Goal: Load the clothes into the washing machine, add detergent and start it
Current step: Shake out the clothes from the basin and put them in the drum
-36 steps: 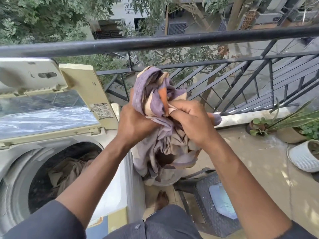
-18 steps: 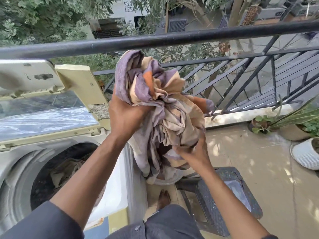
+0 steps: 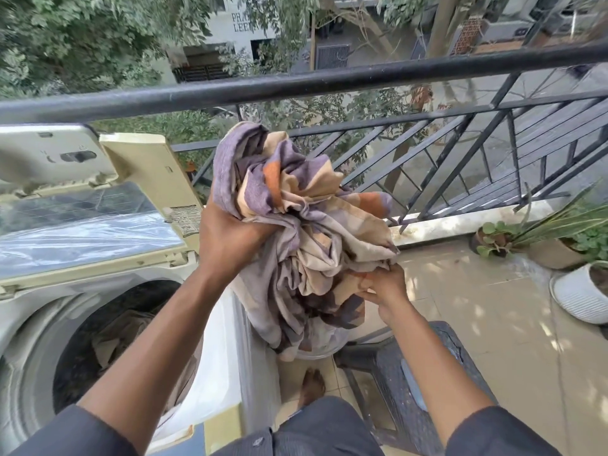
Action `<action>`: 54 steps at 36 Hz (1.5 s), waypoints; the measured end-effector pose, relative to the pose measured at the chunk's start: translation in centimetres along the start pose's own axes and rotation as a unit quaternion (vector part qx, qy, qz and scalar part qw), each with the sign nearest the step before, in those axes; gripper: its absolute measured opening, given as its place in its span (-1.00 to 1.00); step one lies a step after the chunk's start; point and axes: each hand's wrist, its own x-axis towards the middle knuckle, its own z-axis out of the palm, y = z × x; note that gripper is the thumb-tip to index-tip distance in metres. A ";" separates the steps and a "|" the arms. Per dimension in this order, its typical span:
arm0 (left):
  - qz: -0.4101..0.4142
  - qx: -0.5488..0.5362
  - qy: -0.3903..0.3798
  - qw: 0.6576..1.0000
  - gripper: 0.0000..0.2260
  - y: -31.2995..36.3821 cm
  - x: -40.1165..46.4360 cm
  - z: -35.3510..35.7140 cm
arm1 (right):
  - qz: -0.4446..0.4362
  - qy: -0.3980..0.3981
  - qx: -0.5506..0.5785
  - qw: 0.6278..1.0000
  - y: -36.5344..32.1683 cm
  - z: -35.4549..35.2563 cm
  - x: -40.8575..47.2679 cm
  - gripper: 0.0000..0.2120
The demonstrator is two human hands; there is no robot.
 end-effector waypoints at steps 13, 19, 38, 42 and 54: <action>-0.074 0.123 0.008 0.990 -0.08 -2.2 -0.8 -0.1 | -0.246 -0.057 0.034 0.967 -9.9 -0.7 -7.8 -0.65; -0.066 0.071 -0.075 0.992 -0.12 -2.1 -0.1 -0.3 | -0.336 -0.172 -0.045 0.925 -12.3 0.3 -11.3 -0.78; -0.038 0.097 -0.011 0.994 -0.32 -0.8 -1.6 2.2 | -0.385 -0.320 -0.164 0.850 -13.2 2.0 -12.9 -0.78; -0.048 0.045 0.021 0.998 -0.44 -0.9 -0.5 1.7 | -0.362 -0.114 0.015 0.925 -11.1 1.3 -9.4 -0.81; 0.062 -0.146 0.024 0.987 -0.74 4.2 0.8 0.2 | 0.058 -0.104 -0.511 0.851 2.4 0.3 2.6 0.39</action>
